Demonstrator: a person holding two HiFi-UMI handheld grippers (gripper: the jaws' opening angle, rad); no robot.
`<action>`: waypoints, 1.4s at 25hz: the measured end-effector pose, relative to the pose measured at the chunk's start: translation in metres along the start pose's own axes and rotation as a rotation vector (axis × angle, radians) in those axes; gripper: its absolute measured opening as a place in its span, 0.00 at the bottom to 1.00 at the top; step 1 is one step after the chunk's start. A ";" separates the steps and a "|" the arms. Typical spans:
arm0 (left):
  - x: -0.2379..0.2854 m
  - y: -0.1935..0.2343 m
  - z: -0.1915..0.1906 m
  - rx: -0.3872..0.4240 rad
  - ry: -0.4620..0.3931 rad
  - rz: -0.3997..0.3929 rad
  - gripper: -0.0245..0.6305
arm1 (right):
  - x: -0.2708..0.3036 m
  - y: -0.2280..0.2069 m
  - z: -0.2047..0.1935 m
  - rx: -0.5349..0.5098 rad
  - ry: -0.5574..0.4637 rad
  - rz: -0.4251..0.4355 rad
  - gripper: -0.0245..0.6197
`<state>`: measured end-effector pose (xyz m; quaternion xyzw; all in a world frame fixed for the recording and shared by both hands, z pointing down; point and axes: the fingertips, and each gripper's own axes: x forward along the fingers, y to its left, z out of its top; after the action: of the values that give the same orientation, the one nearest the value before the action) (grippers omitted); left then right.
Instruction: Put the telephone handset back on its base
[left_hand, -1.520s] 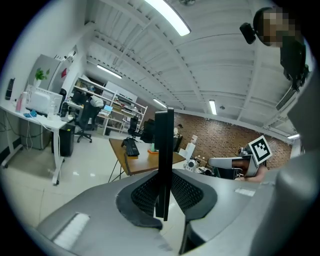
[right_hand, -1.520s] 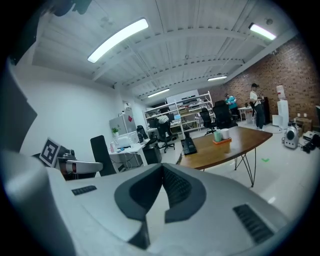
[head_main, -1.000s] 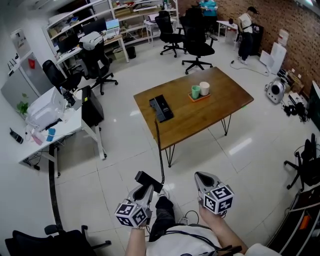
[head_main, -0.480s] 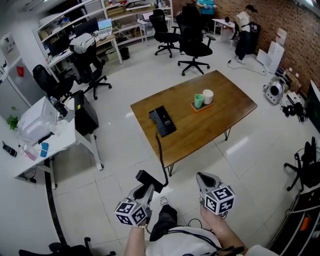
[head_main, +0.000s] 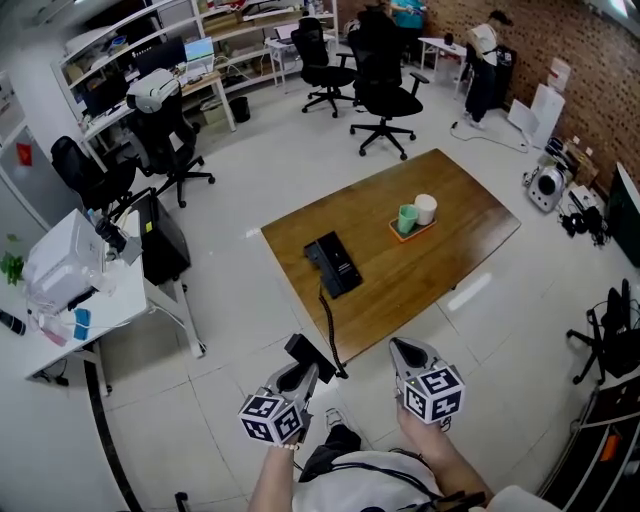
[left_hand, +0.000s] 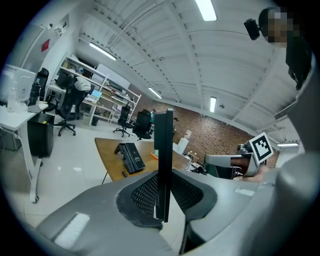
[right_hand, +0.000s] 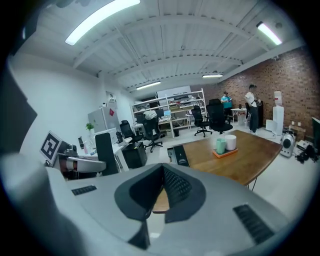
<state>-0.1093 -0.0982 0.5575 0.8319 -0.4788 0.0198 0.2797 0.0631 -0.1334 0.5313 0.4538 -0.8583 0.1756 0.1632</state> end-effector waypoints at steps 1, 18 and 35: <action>0.005 0.005 0.001 -0.001 0.006 0.001 0.15 | 0.006 0.000 0.003 -0.011 0.002 -0.009 0.04; 0.092 0.065 0.006 -0.027 0.131 0.040 0.15 | 0.062 -0.013 0.020 -0.066 0.020 -0.097 0.04; 0.214 0.126 0.012 -0.269 0.313 -0.382 0.15 | 0.139 -0.047 0.040 -0.094 0.050 0.000 0.04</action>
<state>-0.0982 -0.3209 0.6678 0.8493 -0.2623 0.0312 0.4570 0.0233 -0.2762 0.5640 0.4409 -0.8613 0.1464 0.2057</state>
